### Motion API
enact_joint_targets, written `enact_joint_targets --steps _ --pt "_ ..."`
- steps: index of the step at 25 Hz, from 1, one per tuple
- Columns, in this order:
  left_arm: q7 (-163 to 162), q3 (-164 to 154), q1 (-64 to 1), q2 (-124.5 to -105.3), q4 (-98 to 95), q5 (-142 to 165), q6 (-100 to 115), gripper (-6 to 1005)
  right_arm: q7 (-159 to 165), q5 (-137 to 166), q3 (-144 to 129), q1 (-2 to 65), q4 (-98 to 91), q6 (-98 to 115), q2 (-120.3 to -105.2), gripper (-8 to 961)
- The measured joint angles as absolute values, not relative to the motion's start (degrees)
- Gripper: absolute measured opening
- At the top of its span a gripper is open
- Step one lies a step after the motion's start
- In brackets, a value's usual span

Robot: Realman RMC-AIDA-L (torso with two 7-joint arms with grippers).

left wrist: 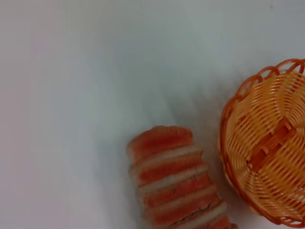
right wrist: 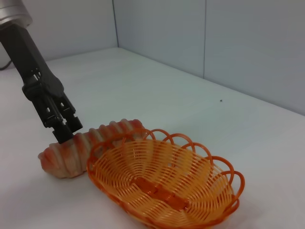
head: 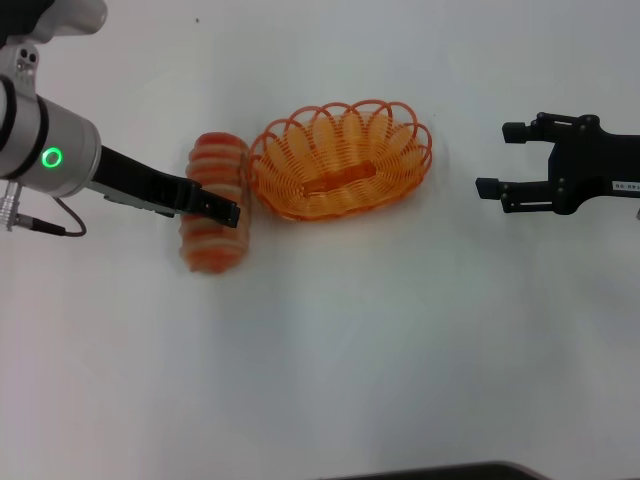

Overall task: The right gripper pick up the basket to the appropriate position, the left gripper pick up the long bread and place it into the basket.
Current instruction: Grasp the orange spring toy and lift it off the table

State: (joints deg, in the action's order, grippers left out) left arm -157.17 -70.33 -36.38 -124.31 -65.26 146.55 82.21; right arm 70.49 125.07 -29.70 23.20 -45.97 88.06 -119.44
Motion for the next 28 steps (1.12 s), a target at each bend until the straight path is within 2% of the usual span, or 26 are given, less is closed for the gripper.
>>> enact_joint_targets --steps 28 --pt "-160.3 -73.6 -38.7 -124.37 -60.6 149.7 78.1 920 70.5 125.2 -29.7 22.8 -46.1 88.3 -119.44 878"
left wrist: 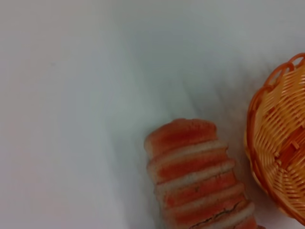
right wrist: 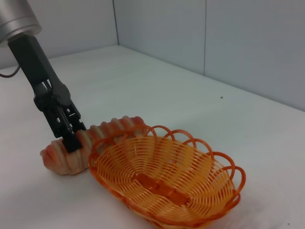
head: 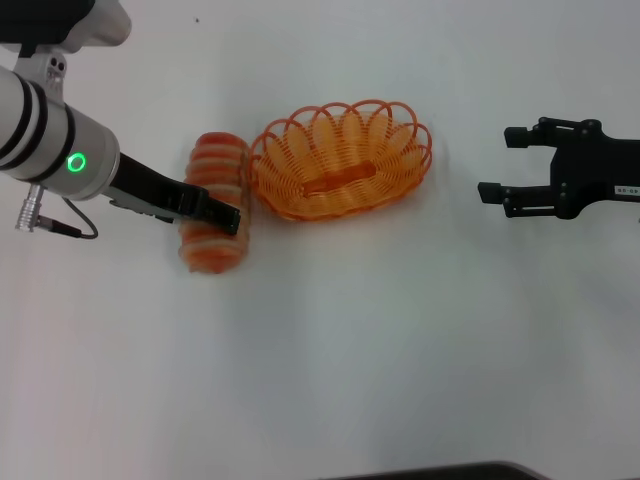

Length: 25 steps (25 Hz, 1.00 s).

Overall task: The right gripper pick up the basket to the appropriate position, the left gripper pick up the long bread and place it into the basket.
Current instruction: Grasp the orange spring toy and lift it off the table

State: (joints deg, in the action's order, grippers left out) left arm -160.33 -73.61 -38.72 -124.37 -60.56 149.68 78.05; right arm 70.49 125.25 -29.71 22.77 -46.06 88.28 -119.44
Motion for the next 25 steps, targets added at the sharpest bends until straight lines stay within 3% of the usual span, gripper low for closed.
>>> enact_joint_targets --steps 17,25 --pt "-160.2 -74.2 -38.9 -124.30 -59.4 149.7 77.4 920 70.5 125.3 -29.7 22.8 -46.1 88.1 -119.44 878" --pt "-160.1 -74.2 -39.0 -124.11 -59.3 149.8 77.4 733 70.5 125.4 -29.7 22.8 -46.1 88.1 -119.44 878"
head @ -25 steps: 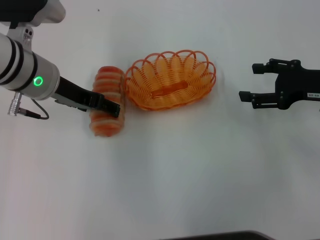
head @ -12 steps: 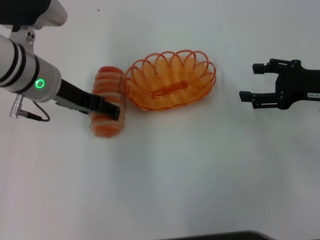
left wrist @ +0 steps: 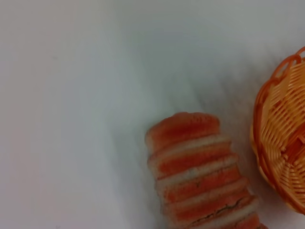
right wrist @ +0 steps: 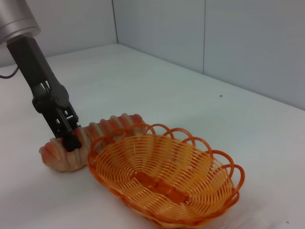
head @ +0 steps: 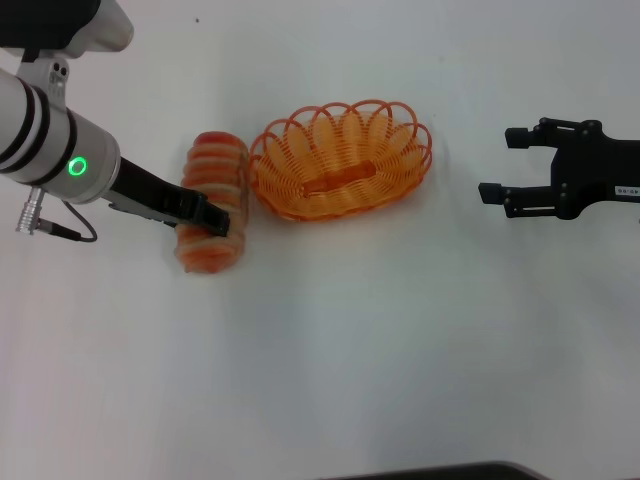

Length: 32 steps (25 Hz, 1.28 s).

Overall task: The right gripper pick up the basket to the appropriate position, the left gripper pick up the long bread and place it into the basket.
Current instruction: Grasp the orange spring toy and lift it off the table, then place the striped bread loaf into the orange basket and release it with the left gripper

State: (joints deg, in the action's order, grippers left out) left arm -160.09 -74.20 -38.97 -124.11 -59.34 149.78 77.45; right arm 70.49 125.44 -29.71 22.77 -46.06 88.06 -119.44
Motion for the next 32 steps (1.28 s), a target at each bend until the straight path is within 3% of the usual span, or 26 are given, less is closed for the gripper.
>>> enact_joint_targets --steps 5,19,27,32 --pt "-160.1 -74.0 -39.0 -124.08 -59.5 149.8 77.7 590 70.5 125.4 -29.7 22.8 -46.1 88.1 -119.44 878" --pt "-153.1 -65.6 -40.8 -121.94 -60.0 149.4 81.4 505 70.5 125.4 -29.8 22.8 -46.1 88.2 -119.44 878" --pt "-138.9 -60.6 -46.7 -117.78 -60.7 149.3 88.1 448 70.5 125.3 -30.1 22.8 -46.1 88.3 -119.44 878" --pt "-125.5 -60.4 -49.1 -118.76 -61.8 148.8 89.8 400 70.5 125.4 -30.2 22.8 -46.1 88.5 -119.44 878"
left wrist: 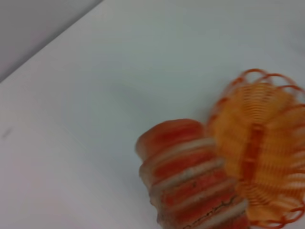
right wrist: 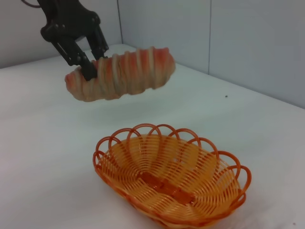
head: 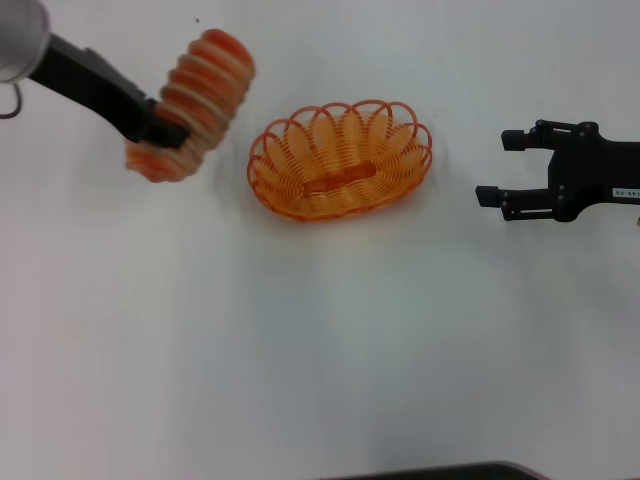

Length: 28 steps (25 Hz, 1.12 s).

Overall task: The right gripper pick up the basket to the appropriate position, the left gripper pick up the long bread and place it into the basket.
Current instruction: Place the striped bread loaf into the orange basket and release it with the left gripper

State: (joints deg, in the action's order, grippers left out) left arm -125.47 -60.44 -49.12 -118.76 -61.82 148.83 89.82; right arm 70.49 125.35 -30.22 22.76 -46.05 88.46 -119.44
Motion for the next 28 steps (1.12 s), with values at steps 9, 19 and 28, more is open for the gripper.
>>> enact_joint_targets --steps 9,19,28 --pt "-109.2 -68.8 -55.4 -123.93 -62.4 149.3 88.8 298 70.5 125.4 -30.2 22.7 -46.1 88.6 -119.39 878" --pt "-111.3 -80.8 -55.6 -124.43 -57.8 148.8 78.5 259 71.1 125.4 -30.2 22.7 -46.1 89.4 -119.45 878" --pt "-115.0 -81.0 -54.0 -124.63 -58.4 146.3 76.9 330 71.1 125.4 -30.2 22.7 -46.1 89.6 -119.44 878"
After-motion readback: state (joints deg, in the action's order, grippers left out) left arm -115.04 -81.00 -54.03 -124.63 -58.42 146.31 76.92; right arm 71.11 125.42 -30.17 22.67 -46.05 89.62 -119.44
